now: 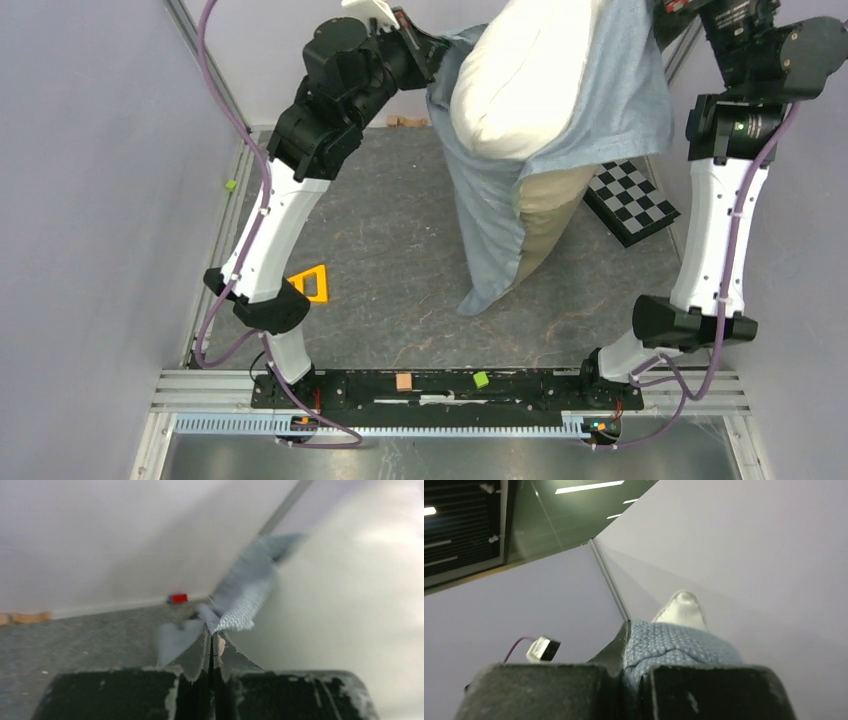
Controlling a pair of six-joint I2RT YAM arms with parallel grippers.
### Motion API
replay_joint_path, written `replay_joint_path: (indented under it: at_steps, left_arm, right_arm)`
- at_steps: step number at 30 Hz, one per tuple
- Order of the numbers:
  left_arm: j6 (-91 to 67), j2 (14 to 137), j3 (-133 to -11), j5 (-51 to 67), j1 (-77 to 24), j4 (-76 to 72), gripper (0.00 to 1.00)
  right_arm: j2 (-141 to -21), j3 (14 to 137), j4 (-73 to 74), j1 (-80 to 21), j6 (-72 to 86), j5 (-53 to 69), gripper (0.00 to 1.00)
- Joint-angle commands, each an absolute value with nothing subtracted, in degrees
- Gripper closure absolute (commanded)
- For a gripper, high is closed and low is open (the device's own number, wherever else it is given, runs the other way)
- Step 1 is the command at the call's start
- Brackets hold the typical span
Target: Put the pillow into the pillowcase
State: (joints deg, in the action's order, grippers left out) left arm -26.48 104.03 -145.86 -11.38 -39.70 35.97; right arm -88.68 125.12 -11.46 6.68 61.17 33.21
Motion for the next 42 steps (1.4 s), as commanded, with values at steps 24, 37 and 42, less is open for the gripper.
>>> replay_joint_path:
  at_steps: [24,37,42]
  left_arm:
    - [-75.7,112.8,-154.5,29.4,-7.8,11.5,0.97]
    - [-58.9,110.8,-147.2,38.6,-21.4,23.9,0.97]
    - [-50.9,102.0,-124.5,36.1,-23.1,28.5,0.97]
  right_arm:
    - [-83.1,105.5,-0.8,-4.5,44.3,23.9,1.0]
    - [-86.4,83.3,0.8,-21.6,36.0,15.3,1.0]
    - [-92.5,79.8,0.4,-24.8,35.3,13.9,1.0]
